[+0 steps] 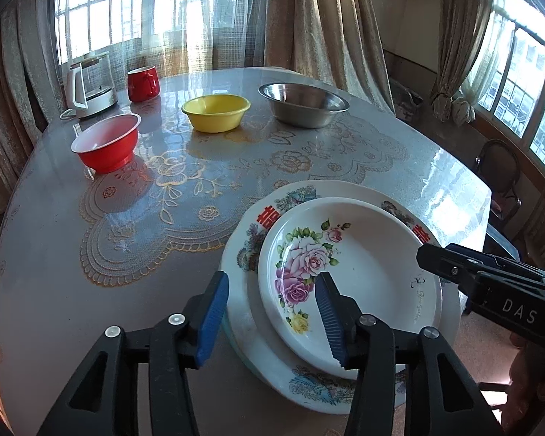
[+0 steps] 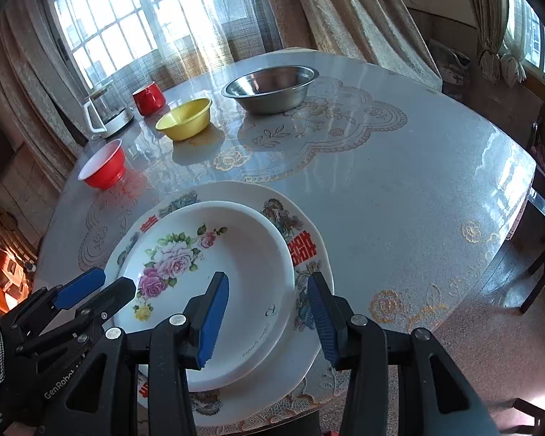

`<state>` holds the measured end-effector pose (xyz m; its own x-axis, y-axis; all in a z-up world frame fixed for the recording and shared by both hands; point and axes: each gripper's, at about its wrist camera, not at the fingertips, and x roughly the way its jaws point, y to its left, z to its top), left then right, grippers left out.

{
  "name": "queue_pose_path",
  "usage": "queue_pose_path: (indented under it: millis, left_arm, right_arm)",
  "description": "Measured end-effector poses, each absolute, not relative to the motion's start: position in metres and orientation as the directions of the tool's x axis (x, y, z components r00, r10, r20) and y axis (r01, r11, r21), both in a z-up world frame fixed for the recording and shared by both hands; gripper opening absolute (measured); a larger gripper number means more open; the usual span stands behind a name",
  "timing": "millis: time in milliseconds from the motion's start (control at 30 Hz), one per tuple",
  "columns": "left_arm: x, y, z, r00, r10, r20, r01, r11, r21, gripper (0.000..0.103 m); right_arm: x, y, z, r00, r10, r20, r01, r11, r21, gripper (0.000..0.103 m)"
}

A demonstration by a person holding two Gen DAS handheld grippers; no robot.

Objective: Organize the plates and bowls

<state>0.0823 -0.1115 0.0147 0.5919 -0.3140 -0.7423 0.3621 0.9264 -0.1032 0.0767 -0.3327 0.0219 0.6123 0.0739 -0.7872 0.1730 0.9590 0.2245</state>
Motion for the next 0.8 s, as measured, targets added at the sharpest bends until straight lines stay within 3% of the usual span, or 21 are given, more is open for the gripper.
queue_pose_path:
  millis: [167, 367, 800]
  left_arm:
    - [0.085, -0.099, 0.019, 0.602, -0.321, -0.731, 0.322, 0.935, -0.146, 0.072]
    - [0.088, -0.097, 0.022, 0.634, -0.277, -0.722, 0.288, 0.951, -0.112, 0.086]
    - [0.122, -0.086, 0.02, 0.612, -0.263, -0.746, 0.237, 0.961, -0.144, 0.092]
  right_arm:
    - [0.073, -0.342, 0.029, 0.656, 0.089, -0.75, 0.193, 0.94, 0.281, 0.046]
    - [0.074, -0.355, 0.029, 0.682, 0.105, -0.724, 0.221, 0.914, 0.34, 0.046]
    - [0.112, -0.388, 0.021, 0.665, 0.114, -0.738, 0.265, 0.888, 0.375, 0.046]
